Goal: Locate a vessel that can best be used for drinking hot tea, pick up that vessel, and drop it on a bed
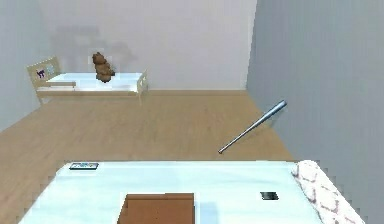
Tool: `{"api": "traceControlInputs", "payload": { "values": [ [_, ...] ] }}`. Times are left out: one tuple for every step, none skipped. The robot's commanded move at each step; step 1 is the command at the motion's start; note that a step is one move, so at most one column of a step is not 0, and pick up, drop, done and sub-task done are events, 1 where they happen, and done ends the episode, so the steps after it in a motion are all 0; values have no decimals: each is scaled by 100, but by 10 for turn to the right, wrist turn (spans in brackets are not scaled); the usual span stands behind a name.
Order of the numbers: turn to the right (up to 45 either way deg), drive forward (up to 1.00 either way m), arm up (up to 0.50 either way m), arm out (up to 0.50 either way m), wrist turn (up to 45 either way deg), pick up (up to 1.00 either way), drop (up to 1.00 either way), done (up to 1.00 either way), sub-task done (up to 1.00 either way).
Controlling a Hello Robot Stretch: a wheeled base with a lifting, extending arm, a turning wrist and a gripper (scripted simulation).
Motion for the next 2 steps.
{"api": "traceControlInputs", "payload": {
  "values": [
    [60, 0, 0, 0, 0, 0, 0, 0, 0],
    [-60, 0, 0, 0, 0, 0, 0, 0, 0]
  ]
}}
